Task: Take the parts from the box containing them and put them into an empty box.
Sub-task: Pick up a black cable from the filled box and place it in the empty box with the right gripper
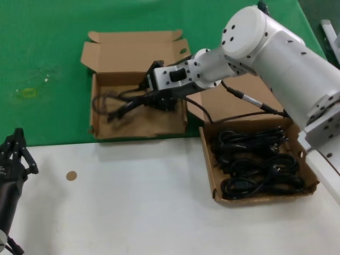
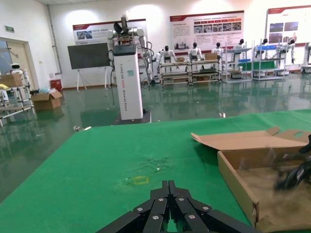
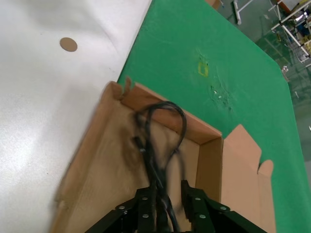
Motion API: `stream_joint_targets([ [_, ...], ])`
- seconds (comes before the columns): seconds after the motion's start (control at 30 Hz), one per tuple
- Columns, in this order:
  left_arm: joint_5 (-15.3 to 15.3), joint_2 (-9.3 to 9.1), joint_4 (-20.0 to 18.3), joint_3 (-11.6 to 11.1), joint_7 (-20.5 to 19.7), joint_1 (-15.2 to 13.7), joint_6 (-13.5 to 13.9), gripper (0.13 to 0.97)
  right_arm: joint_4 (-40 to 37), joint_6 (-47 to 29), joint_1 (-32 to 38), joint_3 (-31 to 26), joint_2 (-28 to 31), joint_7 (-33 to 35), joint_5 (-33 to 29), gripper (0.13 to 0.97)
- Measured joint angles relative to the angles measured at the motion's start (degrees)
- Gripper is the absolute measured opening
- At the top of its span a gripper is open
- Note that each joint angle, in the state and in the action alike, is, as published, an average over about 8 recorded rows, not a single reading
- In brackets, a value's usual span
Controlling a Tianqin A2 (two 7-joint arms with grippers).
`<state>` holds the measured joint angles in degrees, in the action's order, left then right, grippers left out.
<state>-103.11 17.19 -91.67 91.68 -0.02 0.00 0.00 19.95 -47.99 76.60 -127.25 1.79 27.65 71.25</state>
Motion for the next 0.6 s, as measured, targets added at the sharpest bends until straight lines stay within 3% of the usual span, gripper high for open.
stream_joint_targets([
  [0.27, 0.0, 0.0, 0.0, 0.0, 0.0, 0.0, 0.0, 0.152, -2.44, 0.49, 0.87, 0.25, -0.83, 1.26, 0.08, 0.268],
  [0.6, 0.0, 0.0, 0.0, 0.0, 0.0, 0.0, 0.0, 0.152, -2.91, 0.76, 1.0, 0.53, -1.07, 1.84, 0.32, 0.43],
])
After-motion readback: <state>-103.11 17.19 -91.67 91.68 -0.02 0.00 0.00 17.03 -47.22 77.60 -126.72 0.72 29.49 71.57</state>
